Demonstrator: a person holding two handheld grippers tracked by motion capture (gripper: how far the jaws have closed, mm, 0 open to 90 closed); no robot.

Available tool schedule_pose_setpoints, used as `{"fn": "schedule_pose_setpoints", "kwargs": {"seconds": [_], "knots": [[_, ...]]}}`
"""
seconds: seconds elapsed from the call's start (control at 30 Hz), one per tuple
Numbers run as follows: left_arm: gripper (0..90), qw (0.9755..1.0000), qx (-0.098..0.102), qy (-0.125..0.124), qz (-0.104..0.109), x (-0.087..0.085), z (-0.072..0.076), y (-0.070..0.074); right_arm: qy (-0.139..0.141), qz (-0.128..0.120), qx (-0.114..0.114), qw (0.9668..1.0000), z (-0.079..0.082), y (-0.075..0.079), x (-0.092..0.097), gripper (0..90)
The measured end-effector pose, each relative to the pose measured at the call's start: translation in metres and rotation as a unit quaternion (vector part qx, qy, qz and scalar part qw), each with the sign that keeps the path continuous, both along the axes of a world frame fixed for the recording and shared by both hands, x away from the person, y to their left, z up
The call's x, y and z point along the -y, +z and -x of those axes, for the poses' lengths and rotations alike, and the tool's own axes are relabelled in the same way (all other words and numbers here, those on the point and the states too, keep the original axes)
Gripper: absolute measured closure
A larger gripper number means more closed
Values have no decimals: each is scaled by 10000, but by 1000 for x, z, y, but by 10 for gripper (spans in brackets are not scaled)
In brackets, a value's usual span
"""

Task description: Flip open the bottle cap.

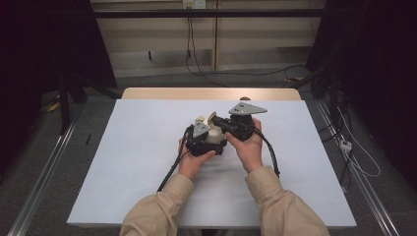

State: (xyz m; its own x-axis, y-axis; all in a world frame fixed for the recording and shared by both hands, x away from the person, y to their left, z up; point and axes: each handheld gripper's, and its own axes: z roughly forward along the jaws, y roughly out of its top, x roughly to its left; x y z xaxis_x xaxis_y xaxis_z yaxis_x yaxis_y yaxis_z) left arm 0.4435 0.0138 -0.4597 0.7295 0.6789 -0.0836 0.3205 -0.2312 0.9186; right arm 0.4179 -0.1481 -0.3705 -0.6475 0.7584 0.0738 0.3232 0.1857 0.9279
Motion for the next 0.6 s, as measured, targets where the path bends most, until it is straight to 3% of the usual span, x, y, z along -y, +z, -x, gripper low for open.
{"fn": "schedule_pose_setpoints", "kwargs": {"seconds": [0.6], "knots": [[46,10000,0,8,-7,0,0,0,-9,-31,19,10000,-2,0,-1,899]]}}
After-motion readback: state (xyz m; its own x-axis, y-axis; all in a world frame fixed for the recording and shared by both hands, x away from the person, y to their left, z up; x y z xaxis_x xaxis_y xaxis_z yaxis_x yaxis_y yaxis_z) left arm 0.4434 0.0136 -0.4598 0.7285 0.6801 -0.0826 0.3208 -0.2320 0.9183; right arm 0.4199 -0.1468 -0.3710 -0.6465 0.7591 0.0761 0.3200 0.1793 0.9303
